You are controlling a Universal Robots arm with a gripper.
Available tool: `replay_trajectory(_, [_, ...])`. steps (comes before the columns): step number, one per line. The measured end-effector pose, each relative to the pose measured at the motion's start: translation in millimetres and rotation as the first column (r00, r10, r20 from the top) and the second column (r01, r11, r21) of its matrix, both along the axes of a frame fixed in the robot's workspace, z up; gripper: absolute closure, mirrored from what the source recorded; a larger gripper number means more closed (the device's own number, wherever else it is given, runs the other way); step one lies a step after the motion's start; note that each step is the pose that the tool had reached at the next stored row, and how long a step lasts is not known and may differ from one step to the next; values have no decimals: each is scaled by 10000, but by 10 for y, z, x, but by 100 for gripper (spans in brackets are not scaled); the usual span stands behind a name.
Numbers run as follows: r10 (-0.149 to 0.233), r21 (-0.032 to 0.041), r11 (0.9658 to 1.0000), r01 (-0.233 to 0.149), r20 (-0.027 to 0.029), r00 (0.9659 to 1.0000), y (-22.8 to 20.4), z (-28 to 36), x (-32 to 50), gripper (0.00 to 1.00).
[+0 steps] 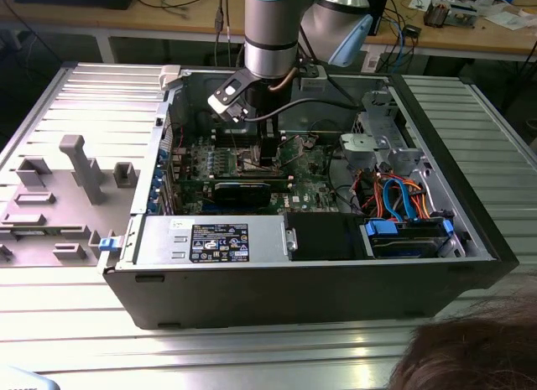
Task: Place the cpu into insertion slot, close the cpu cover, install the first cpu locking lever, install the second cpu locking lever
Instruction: 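Place the cpu into insertion slot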
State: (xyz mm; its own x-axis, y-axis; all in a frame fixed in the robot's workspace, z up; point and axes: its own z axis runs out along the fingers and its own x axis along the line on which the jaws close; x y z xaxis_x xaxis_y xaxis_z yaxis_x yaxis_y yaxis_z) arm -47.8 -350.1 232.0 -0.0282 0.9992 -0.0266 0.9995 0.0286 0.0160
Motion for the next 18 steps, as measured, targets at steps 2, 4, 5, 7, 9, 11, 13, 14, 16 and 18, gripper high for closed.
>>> replay_trajectory(2, [0, -13, 10000, 0, 0, 10000, 0, 0, 0, 45])
replay_trajectory(4, [0, -70, 10000, 0, -1, 10000, 0, 0, 0, 45])
replay_trajectory(5, [1, -75, 10000, -1, -2, 10000, -1, 1, 0, 45])
replay_trajectory(7, [0, -90, 10000, 0, -1, 10000, 0, 0, 0, 45])
replay_trajectory(9, [0, -96, 10000, 0, -1, 10000, 0, 0, 0, 45])
replay_trajectory(11, [0, -97, 10000, 0, -1, 10000, 2, 0, 0, 45])
replay_trajectory(13, [0, -96, 10000, 0, 0, 10000, 5, 0, 0, 45])
replay_trajectory(14, [0, -98, 10000, 0, -1, 10000, 6, -2, 0, 45])
replay_trajectory(16, [0, -96, 10000, 0, 0, 10000, 7, -3, 0, 45])
replay_trajectory(18, [0, -96, 10000, 0, -1, 10000, 11, -3, 0, 45])
